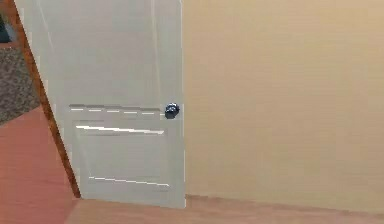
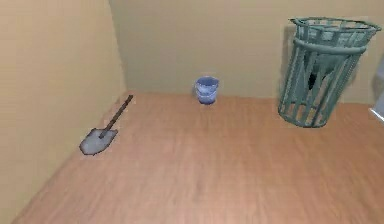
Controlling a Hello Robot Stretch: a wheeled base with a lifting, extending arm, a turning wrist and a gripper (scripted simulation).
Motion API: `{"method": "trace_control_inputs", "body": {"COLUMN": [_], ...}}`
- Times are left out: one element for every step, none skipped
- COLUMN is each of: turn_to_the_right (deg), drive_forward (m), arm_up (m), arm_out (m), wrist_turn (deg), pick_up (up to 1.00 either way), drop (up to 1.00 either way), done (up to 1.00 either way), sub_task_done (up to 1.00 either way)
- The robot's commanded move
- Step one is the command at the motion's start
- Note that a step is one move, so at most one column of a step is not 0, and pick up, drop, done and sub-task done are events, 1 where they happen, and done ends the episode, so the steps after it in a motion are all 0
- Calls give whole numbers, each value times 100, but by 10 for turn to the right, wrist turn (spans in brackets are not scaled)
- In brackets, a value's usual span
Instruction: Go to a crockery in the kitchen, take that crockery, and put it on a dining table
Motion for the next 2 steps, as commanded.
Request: {"method": "trace_control_inputs", "body": {"turn_to_the_right": [120,0], "drive_forward": [0,20], "arm_up": [0,0], "arm_out": [0,0], "wrist_turn": [0,0], "pick_up": [0,0], "drop": [0,0], "done": [0,0], "sub_task_done": [0,0]}}
